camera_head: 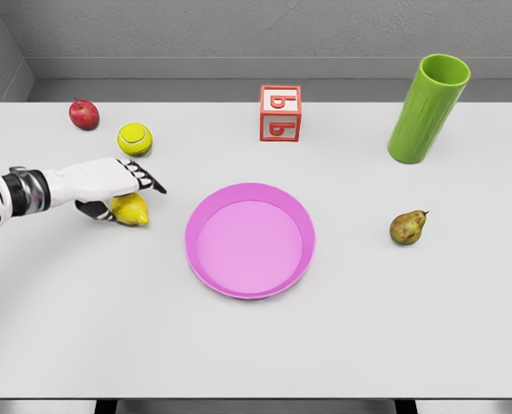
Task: Put the lemon on the plate with left arm
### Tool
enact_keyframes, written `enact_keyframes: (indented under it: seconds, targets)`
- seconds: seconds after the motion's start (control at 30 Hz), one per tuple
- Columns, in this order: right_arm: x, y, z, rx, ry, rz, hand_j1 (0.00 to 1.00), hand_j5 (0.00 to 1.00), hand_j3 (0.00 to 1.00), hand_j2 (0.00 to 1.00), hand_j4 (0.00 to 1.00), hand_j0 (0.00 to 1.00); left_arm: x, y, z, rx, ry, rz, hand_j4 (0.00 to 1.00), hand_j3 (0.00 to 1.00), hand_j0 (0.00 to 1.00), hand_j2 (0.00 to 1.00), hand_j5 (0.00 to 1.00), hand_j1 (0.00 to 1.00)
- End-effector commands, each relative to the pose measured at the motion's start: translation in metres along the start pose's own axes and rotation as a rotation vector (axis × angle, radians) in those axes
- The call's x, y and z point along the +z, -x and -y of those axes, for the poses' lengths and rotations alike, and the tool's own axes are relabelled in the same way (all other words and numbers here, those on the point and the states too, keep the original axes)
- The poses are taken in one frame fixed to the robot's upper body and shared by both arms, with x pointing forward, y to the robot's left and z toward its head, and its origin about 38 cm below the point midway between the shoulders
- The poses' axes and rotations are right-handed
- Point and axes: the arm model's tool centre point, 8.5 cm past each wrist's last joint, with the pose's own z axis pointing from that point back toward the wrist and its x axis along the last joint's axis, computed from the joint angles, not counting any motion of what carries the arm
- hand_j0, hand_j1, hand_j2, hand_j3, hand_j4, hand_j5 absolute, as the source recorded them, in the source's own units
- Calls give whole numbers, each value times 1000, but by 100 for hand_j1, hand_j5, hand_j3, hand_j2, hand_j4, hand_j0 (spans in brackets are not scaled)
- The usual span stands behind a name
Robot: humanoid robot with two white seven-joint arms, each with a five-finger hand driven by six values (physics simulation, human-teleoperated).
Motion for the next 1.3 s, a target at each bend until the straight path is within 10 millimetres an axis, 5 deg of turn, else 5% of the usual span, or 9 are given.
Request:
enact_keyframes:
  seconds: [0.0, 0.17, 0.43, 0.63, 1.27]
  targets:
    - [0, 0, 0, -1, 0, 0, 100, 100, 100, 100, 100, 100, -4, -4, 5, 1, 17, 16, 86, 86, 86, 86, 86, 86]
    - [0, 0, 0, -1, 0, 0, 100, 100, 100, 100, 100, 100, -10, -10, 2, -19, 36, 38, 85, 85, 85, 85, 85, 85]
    - [0, 0, 0, -1, 0, 0, 100, 100, 100, 100, 100, 100, -10, -10, 2, -34, 54, 43, 60, 60, 60, 60, 60, 60]
    - [0, 0, 0, -1, 0, 0, 100, 100, 100, 100, 100, 100, -12, -12, 3, -39, 63, 52, 53, 53, 53, 53, 53, 53]
    - [0, 0, 0, -1, 0, 0, 100, 100, 100, 100, 100, 100, -5, -24, -27, 21, -68, 133, 52, 52, 52, 52, 52, 52]
